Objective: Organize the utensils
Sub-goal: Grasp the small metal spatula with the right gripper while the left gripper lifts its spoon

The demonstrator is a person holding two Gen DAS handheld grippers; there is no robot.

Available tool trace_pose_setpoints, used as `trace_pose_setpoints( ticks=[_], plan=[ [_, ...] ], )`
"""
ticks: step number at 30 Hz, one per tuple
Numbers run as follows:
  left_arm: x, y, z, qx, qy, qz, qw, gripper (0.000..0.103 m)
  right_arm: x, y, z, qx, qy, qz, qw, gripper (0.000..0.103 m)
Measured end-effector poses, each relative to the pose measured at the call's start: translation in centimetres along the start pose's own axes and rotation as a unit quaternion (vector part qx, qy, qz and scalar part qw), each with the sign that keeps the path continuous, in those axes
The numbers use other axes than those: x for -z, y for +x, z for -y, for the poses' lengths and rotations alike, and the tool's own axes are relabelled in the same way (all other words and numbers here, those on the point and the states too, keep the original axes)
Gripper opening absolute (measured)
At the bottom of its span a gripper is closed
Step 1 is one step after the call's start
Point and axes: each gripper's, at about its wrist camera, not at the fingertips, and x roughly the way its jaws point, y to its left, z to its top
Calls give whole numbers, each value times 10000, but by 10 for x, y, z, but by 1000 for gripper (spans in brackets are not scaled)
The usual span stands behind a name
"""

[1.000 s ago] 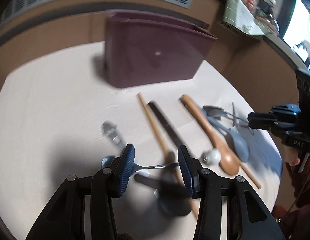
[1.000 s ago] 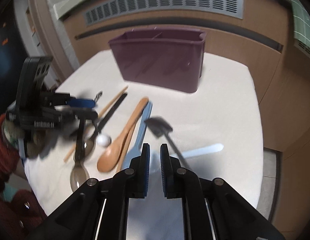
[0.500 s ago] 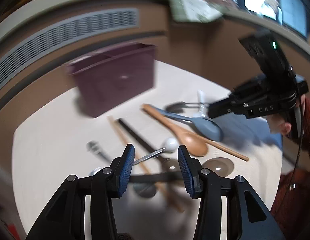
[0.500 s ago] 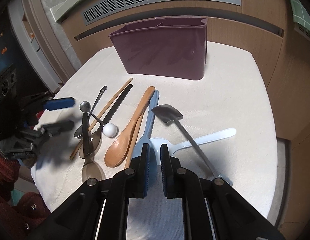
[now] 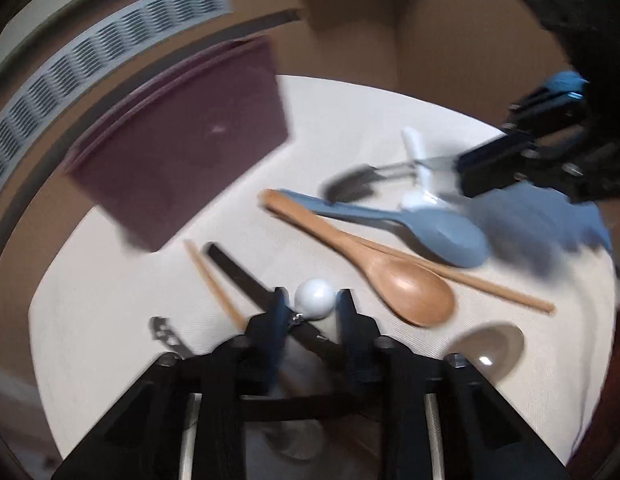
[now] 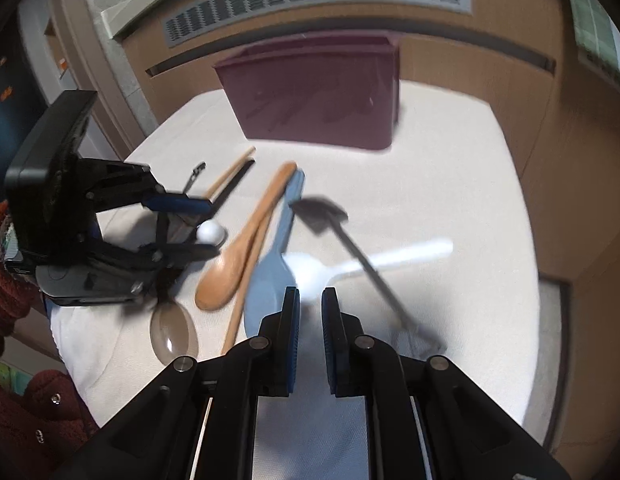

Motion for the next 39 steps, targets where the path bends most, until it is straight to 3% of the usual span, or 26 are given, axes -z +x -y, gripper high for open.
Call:
trace_pose_setpoints(
  ticks=[2,4,6,9,12,16,19,21,25,29,32,35,39],
  plan=[
    [-3,-11,-15,-112,-540,235,9982,22,-9,0,-7,101,-478,11,9988,14],
    [-4,-29,-35,-143,-1297,569,9898,22,-15,5,-9,227,-894,-88,9957,14],
    [-2,-48,-52,-249,-1919,871,9772,22,-19,15,-7,327,-1122,-239,9929,14],
    [8,-77,-75,-342,-2806,1337,9499,22,-27,35,1,248,-1184,-560,9911,14],
    [16,-89,-84,-250,-3177,1475,9363,22,-36,48,7,347,-1175,-613,9906,16],
    [24,-99,-84,-192,-3250,1506,9334,22,-47,70,13,100,-950,-926,9911,16],
    [25,-99,-81,-135,-3314,1536,9308,22,-59,74,16,99,-691,-842,9940,12],
    [26,-101,-80,-61,-3380,1565,9280,22,-63,63,16,34,-475,-582,9972,3],
    [29,-111,-83,210,-3523,1692,9202,22,-63,23,11,-128,-225,164,9995,1],
    [25,-119,-81,215,-3479,1808,9197,22,-63,-3,-1,-141,-218,497,9984,0],
    [23,-121,-78,169,-3465,1821,9201,22,-61,-3,-2,6,-370,413,9985,1],
    [24,-122,-79,145,-3483,1793,9199,22,-59,10,0,-217,-480,85,9986,4],
    [27,-120,-82,144,-3561,1728,9182,22,-53,35,9,-198,-176,-177,9995,18]
  ],
)
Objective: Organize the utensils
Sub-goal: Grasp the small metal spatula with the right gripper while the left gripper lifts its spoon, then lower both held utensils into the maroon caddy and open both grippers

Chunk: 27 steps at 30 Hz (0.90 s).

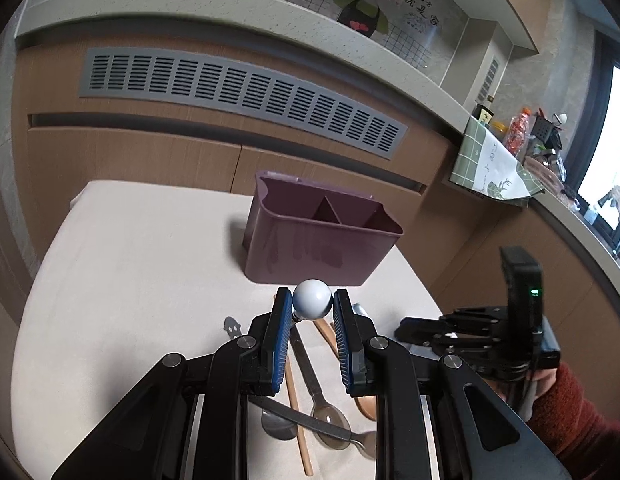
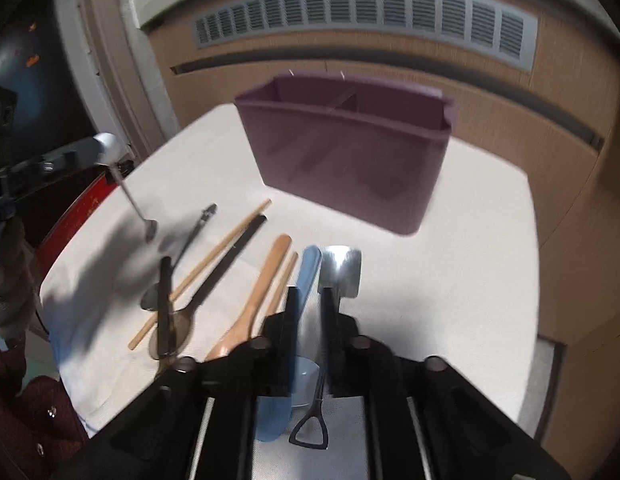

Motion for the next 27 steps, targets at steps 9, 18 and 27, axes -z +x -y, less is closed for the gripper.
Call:
trace_pose_setpoints(
  ticks=[9,18,27],
  plan=[
    [6,7,-6,65,-150,-149,9998,22,11,36,-4,454,28,-490,9978,29],
    [5,8,-5,133,-131,-213,9996,22,-19,63,-19,516,-394,-390,9971,39],
    [6,9,-6,133,-166,-177,9996,22,-44,77,-8,714,35,-212,9972,34]
  ],
)
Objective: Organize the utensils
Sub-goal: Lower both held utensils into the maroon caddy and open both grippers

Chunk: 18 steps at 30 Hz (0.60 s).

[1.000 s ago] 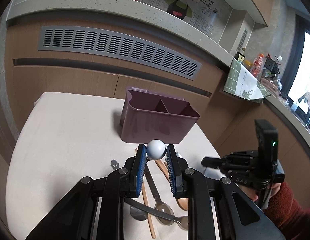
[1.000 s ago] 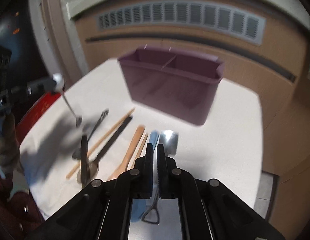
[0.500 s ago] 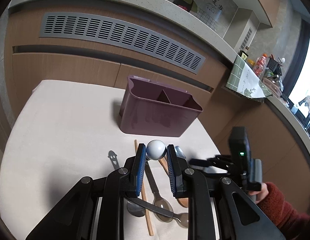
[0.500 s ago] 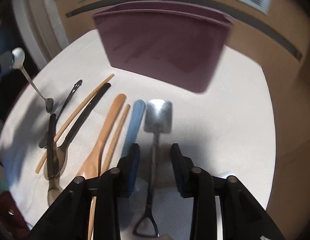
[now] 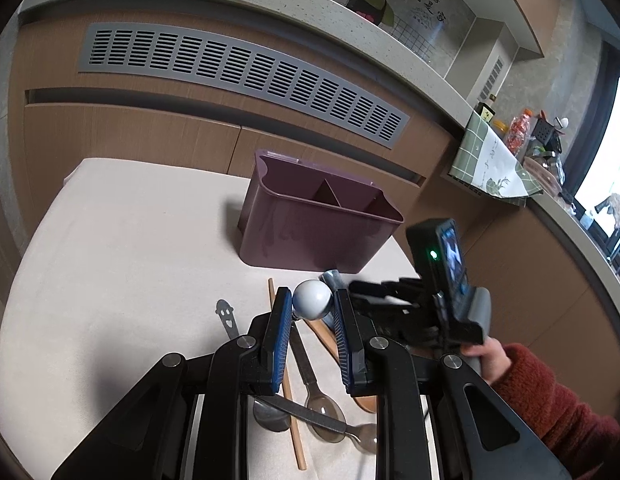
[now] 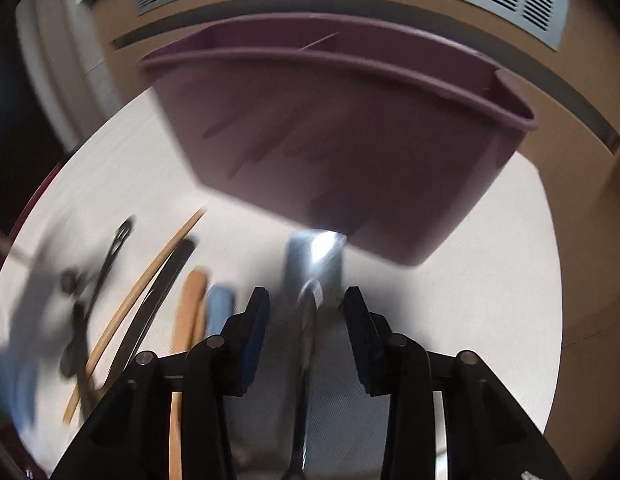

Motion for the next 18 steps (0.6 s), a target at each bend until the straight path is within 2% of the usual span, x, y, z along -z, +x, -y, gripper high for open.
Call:
trace_pose_setpoints(
  ticks=[5,7,8,13,18],
  plan=[
    [1,-2,-1,-20,-30,21,10000,22,-13,10,-6,189,-115,39,9997,35],
    [1,-2,-1,-29,-21,24,10000,22,-12,8,-7,182,-135,75,9997,28],
    [2,-4,0,-40,-3,26,10000,22,-10,5,-7,220,-114,94,9997,28],
    [-2,-7,5,-67,70,80,9999,22,7,-36,4,349,308,674,9966,28],
    [-18,-16,23,137,223,275,9993,22,20,-82,11,547,453,1326,9886,28]
  ],
)
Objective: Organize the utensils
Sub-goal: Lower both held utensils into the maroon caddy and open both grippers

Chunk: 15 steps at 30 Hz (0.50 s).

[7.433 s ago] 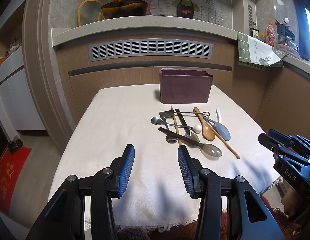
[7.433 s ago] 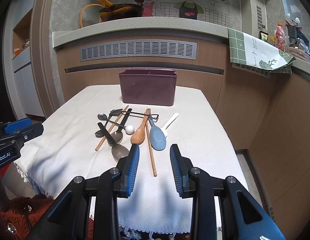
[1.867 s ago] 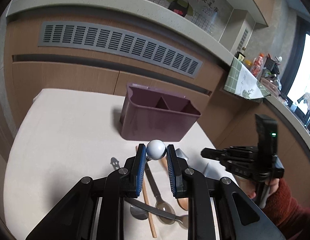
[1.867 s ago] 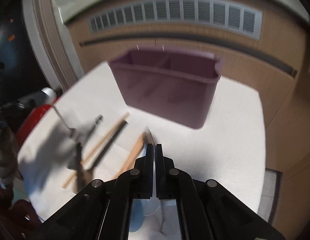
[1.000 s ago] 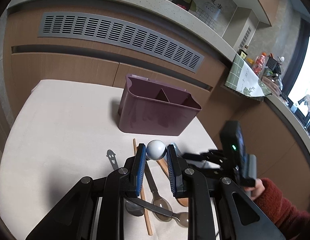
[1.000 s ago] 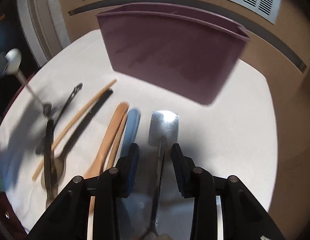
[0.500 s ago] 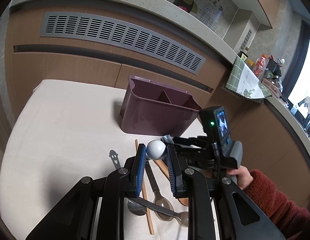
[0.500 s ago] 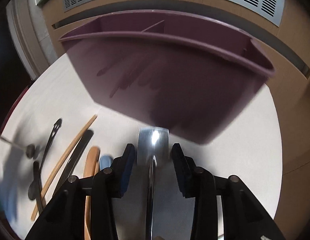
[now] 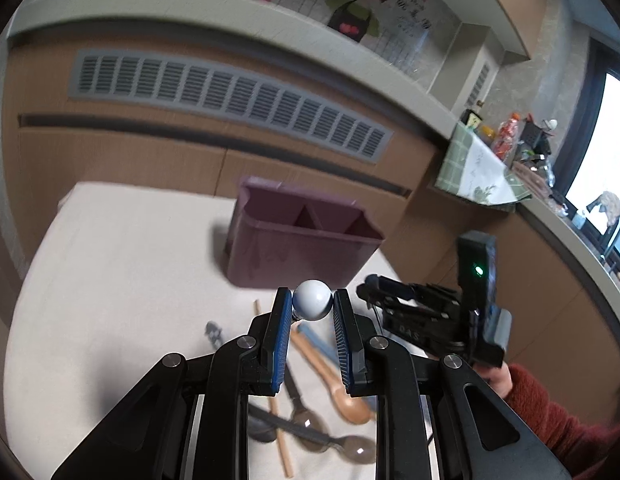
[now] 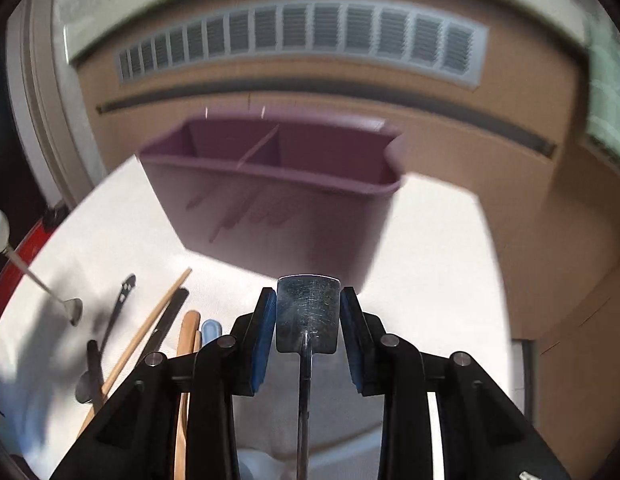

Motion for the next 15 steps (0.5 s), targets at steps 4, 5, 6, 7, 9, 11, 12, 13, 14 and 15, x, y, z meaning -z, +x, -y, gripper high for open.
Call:
trace_pose_setpoints(
  ticks=[4,5,6,7,9,11,12,13,14,15],
  plan=[
    [-43,-6,21,341,173,263,9989,22,-30,-56,6,129,147,958,9952,28],
    [-58,-8,27,465,194,393,9980,22,-47,-68,9,235,180,1262,9916,28],
    [-72,-8,32,576,211,522,9967,22,-63,-78,13,323,216,1484,9882,28],
    [-94,-8,38,729,218,716,9945,22,-78,-86,13,385,257,1676,9848,28],
    [-121,-2,40,891,98,911,9918,22,-113,-100,20,370,478,2040,9771,28],
    [-144,10,35,1072,-173,1060,9884,22,-138,-100,29,259,740,2180,9728,28],
    [-151,16,33,1135,-248,1109,9870,22,-145,-96,31,223,825,2235,9709,28],
    [-155,22,29,1177,-293,1158,9858,22,-152,-90,33,240,903,2296,9688,28],
    [-158,30,25,1193,-328,1189,9852,22,-155,-83,33,301,936,2310,9680,28],
    [-160,39,20,1183,-372,1174,9853,22,-156,-74,35,355,949,2291,9681,28]
  ],
)
